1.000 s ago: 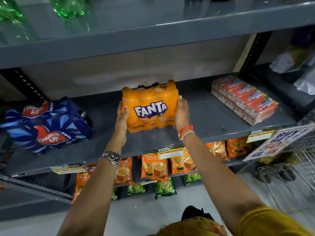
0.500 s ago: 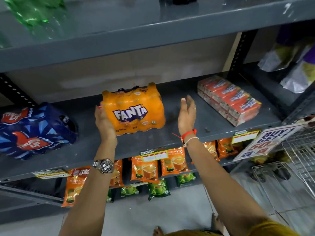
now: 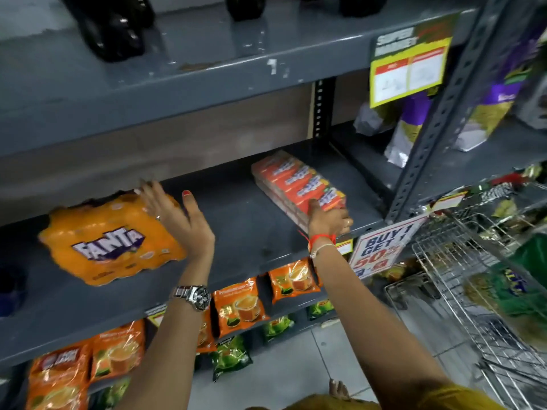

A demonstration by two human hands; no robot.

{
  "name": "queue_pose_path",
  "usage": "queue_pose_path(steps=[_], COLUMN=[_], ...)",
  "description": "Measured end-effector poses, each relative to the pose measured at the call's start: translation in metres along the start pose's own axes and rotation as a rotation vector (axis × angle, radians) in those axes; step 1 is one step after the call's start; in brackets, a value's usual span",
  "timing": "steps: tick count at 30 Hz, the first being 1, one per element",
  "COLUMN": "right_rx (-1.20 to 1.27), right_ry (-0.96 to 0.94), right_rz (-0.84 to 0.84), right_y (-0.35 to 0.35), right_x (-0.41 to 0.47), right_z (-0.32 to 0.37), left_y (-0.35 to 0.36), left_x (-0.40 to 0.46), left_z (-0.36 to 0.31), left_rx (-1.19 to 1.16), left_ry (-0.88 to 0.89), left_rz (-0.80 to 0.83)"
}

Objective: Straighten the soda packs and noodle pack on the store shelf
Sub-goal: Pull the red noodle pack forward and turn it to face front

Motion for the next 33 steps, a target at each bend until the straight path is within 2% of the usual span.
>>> queue_pose_path(steps=[2,5,10,15,20,23,26,29,33], right_rx=[0.013,0.083,0.156,0.206,0.108,-0.002,-0.092,-0.105,-0.045], right_ry=[-0.064,-0.067,-0.095,-0.059,-0.095,-0.211,-0.409,-0.592,-0.673], right_rz=[-0.021,0.101,0.282,0.428,0.667,0.785,0.806,0.791,0.739], right_y=[-0.002,-0.006,-0.010,-0.007,-0.016,-0.016,-0.017,-0.018,-0.023], right_x=[0.012,0.037,0.081,0.109,0.123,0.124,0.121,0.116,0.104], right_z=[0.003,0.001,0.008,0.017,0.039,0.053,0.060,0.051,0.034], left_y=[0.026,0.072,0.124,0.143,0.131,0.112,0.092,0.082,0.075], left_x=[-0.011,-0.031,-0.024,-0.005,-0.004,-0.021,-0.051,-0.072,-0.084], left_z=[-0.011,-0.024,-0.011,0.002,0.012,0.016,0.020,0.021,0.020], left_rx=[-0.018,-0.081,-0.106,0.131,-0.054,-0.207,-0.327,-0.335,-0.276], left_ry=[0.008,-0.011,-0.411,-0.541,-0.639,-0.637,-0.518,-0.401,-0.279], left_rz=[0.061,0.209,0.595,0.743,0.754,0.643,0.515,0.432,0.416])
Point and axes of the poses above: each hand's wrist, its own x-axis towards the middle knuckle, its own y-axis out of the palm, z = x × y, the point moved 2 cm from there along x, towards the middle knuckle, and after that the axes turned 7 degrees about x, right-handed, at the moved point
